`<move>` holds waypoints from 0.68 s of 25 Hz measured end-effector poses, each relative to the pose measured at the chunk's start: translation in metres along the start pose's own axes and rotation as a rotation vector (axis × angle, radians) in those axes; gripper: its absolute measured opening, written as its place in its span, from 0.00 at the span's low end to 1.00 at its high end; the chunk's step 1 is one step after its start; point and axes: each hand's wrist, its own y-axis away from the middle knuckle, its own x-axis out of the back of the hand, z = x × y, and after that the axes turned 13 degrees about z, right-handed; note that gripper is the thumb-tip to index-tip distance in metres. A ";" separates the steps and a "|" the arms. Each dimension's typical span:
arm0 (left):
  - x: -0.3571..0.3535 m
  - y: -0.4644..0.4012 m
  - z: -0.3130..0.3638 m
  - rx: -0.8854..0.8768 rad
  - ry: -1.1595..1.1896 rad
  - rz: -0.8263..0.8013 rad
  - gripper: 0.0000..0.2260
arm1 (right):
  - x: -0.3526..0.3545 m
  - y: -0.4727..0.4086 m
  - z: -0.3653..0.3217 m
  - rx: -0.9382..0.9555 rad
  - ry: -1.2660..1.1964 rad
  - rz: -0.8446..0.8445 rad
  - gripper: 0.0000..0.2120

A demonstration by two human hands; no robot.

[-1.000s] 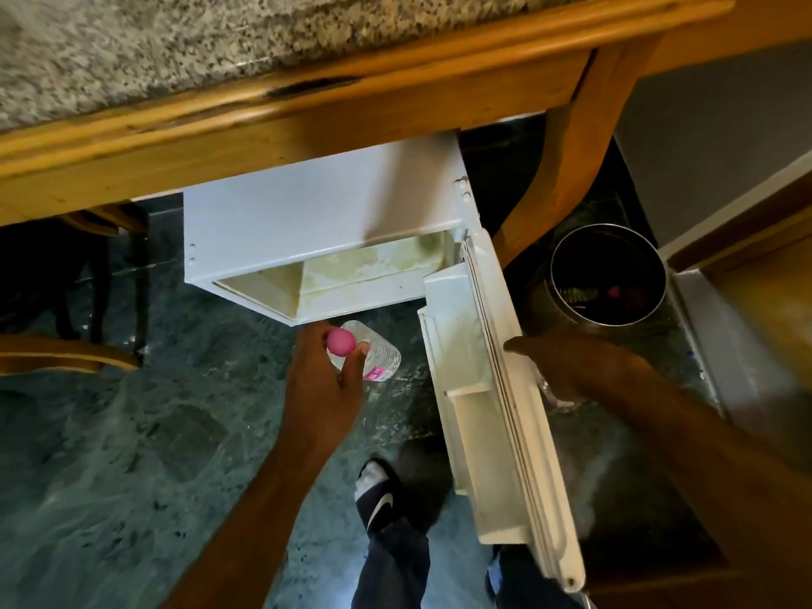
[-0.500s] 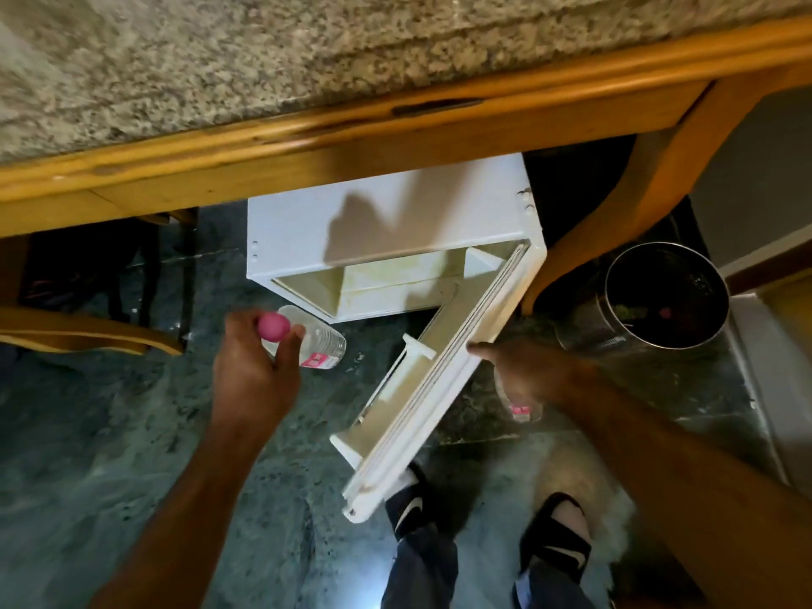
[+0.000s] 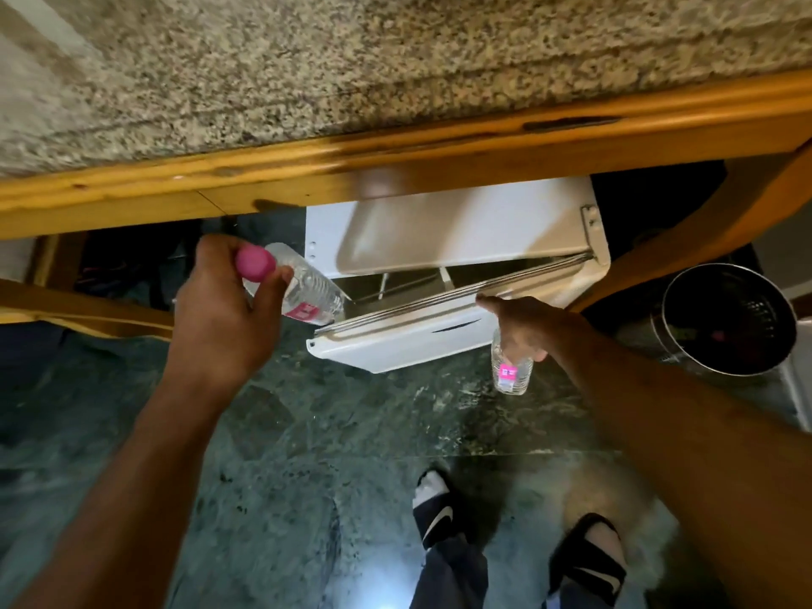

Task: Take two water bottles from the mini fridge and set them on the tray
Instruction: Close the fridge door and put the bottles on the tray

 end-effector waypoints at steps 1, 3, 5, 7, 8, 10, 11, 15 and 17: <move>-0.004 0.003 0.000 -0.001 0.008 -0.013 0.13 | 0.001 -0.005 -0.003 0.024 0.040 -0.001 0.48; -0.016 0.010 0.001 0.023 0.021 -0.054 0.13 | 0.003 -0.012 -0.012 0.074 0.144 0.047 0.48; -0.030 0.017 0.002 0.055 0.037 -0.107 0.13 | 0.005 -0.019 -0.018 0.096 0.173 0.096 0.46; -0.040 0.022 0.003 0.070 0.054 -0.144 0.13 | 0.014 -0.021 -0.021 0.083 0.103 0.104 0.44; -0.045 0.024 0.004 0.070 0.056 -0.156 0.13 | 0.017 -0.020 -0.021 0.078 0.093 0.112 0.42; -0.051 0.026 0.006 0.050 0.060 -0.172 0.13 | 0.020 -0.016 -0.019 0.128 0.145 0.170 0.37; -0.052 0.027 0.008 0.038 0.070 -0.181 0.12 | 0.019 -0.012 -0.020 0.160 0.206 0.190 0.35; -0.042 0.028 0.023 0.024 0.082 -0.235 0.11 | 0.036 0.033 -0.038 0.240 0.285 0.156 0.33; -0.022 0.021 0.036 0.042 0.101 -0.279 0.10 | 0.065 0.075 -0.052 0.259 0.258 0.126 0.32</move>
